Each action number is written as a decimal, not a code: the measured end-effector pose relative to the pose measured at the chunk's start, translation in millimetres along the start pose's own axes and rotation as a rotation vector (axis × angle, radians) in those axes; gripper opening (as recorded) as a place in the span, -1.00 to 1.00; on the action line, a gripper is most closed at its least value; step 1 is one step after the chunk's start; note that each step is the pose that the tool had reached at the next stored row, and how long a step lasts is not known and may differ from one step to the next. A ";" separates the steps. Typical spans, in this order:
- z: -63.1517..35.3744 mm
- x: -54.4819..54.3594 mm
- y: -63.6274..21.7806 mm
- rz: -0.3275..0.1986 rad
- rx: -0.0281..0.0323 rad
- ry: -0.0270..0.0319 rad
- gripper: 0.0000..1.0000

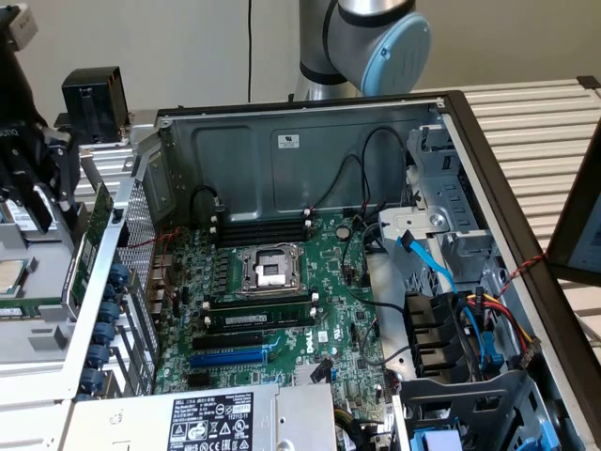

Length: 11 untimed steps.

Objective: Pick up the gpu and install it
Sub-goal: 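Pick up the gpu and move the gpu toward the slot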

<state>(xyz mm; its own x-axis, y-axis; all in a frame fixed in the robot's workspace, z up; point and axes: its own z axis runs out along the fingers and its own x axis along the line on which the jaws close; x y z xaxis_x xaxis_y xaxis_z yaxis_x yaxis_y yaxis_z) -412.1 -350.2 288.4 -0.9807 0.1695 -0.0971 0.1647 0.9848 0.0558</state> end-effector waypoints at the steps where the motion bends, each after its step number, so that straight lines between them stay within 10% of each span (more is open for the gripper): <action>1: 0.9 0.1 0.0 0.012 -0.0006 -0.0007 -0.15; 6: 3.2 -0.1 -1.8 0.039 -0.0333 -0.0028 -0.15; 11: 10.7 -0.1 -6.7 0.049 -0.0382 -0.0068 -0.15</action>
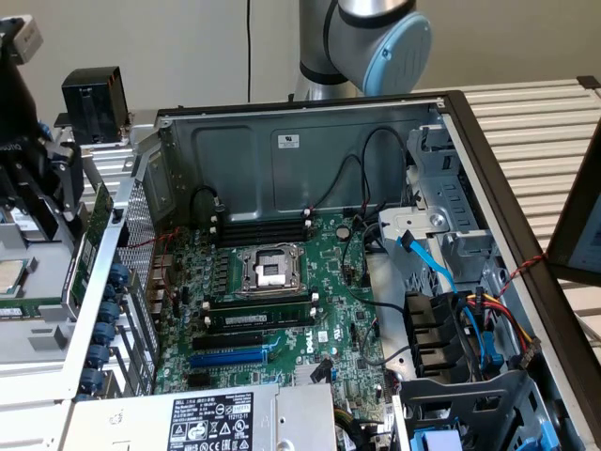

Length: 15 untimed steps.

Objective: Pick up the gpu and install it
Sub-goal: 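Pick up the gpu and move the gpu toward the slot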

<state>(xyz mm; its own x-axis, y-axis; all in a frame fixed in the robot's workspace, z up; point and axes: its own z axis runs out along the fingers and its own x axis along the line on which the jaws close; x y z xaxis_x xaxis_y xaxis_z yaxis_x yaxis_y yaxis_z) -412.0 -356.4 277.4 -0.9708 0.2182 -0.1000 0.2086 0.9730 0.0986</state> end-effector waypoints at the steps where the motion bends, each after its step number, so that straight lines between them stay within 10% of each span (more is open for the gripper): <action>1: 1.1 0.1 -0.4 0.002 -0.0008 -0.0018 -0.11; 9: 10.4 1.2 -2.0 0.006 -0.0145 -0.0125 0.01; 15: 16.3 4.5 -3.4 0.004 -0.0227 -0.0371 0.01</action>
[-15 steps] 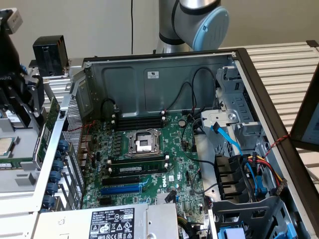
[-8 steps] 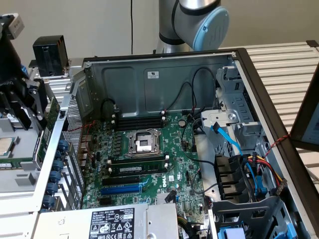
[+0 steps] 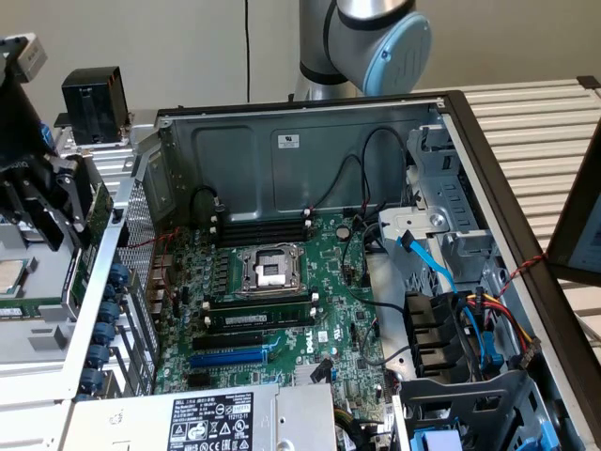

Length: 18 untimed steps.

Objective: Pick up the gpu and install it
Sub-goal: 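Pick up the gpu and move the gpu toward the slot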

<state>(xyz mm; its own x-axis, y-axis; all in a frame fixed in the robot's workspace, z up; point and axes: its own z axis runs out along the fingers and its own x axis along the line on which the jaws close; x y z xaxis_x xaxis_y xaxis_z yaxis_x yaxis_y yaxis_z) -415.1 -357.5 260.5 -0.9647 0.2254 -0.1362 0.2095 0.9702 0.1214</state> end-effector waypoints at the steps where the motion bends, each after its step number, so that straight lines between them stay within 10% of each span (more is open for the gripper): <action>1: 1.4 1.4 -0.5 0.000 -0.0005 -0.0024 0.01; 7: 7.3 3.9 -1.7 -0.002 -0.0104 -0.0265 0.01; 18: 13.1 4.5 -2.6 -0.048 -0.0234 -0.0208 0.01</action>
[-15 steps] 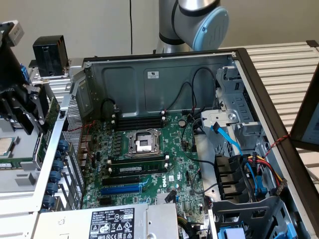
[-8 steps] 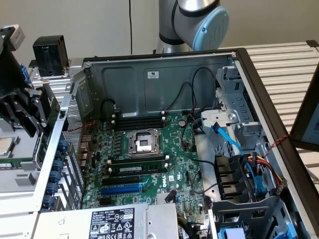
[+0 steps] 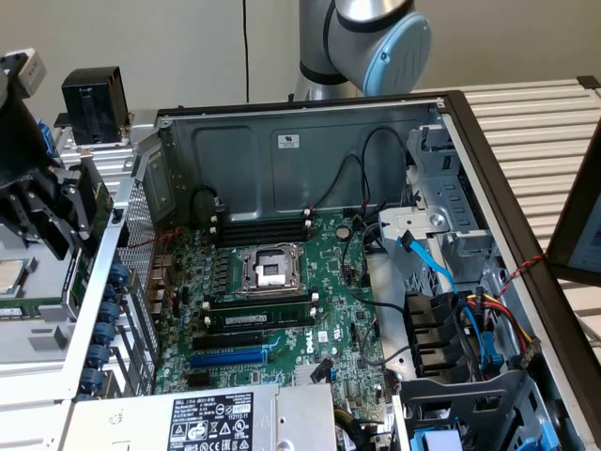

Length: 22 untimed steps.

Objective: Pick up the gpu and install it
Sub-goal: 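Pick up the gpu and move the gpu toward the slot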

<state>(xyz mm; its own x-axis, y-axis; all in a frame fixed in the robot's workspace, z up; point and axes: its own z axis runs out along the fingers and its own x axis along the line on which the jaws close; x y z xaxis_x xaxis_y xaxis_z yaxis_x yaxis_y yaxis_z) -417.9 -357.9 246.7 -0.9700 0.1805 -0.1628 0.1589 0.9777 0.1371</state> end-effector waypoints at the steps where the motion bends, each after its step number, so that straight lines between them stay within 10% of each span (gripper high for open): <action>1: 0.4 0.1 -0.1 -0.012 -0.0021 0.0015 0.01; 22: 13.7 1.0 -1.7 -0.042 -0.0088 -0.0002 0.01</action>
<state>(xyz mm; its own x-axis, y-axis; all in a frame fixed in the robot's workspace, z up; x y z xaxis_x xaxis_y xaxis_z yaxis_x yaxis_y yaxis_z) -416.6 -357.9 232.9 -0.9757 0.1397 -0.1688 0.1168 0.9834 0.1388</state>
